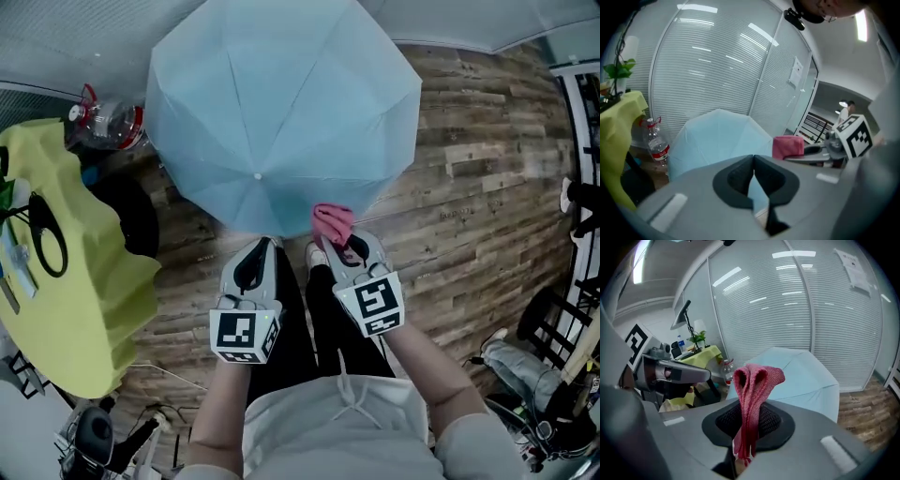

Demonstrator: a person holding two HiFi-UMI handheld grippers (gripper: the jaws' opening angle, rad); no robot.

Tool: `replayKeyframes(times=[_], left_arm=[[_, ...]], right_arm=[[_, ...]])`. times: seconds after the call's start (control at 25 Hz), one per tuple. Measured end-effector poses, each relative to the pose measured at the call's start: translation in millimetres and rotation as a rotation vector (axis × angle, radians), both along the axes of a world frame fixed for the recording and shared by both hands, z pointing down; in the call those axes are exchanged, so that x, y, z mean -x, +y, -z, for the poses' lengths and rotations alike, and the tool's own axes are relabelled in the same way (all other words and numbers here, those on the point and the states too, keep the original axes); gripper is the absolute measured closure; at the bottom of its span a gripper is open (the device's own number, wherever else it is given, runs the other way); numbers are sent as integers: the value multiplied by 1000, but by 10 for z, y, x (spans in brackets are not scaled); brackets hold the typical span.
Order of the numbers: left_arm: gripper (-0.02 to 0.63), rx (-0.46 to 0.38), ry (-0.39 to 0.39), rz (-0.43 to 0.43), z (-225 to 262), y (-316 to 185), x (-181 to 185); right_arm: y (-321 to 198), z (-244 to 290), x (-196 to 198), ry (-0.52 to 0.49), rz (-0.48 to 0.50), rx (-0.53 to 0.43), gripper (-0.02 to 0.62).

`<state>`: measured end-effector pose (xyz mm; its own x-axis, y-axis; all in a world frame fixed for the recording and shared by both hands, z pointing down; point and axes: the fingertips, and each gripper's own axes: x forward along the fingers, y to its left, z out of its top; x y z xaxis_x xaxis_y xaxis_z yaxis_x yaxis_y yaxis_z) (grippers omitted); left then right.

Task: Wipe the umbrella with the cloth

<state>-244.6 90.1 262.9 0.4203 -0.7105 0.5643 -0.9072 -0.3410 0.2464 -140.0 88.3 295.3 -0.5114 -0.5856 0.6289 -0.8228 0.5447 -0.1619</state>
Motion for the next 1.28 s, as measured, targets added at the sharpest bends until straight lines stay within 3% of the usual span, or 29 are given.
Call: replayKeyframes(times=[0.36,0.64,1.04,1.28], left_arm=[[598,96,31,-19,-1165,-536,660],[598,130,56,-33,-1668,-793,986],[598,169,64,-40,-2008,-912,1254],[598,166,67,-37,-1973,-1052,1146]], right_arm=[[-628,-1352,759,41,-39,92,541],[-867,-1983,1214,120,41,162,541],[-1106,-2365,1383,186,81,251,541],[-1213,-2406,1310,192,132,292,541]])
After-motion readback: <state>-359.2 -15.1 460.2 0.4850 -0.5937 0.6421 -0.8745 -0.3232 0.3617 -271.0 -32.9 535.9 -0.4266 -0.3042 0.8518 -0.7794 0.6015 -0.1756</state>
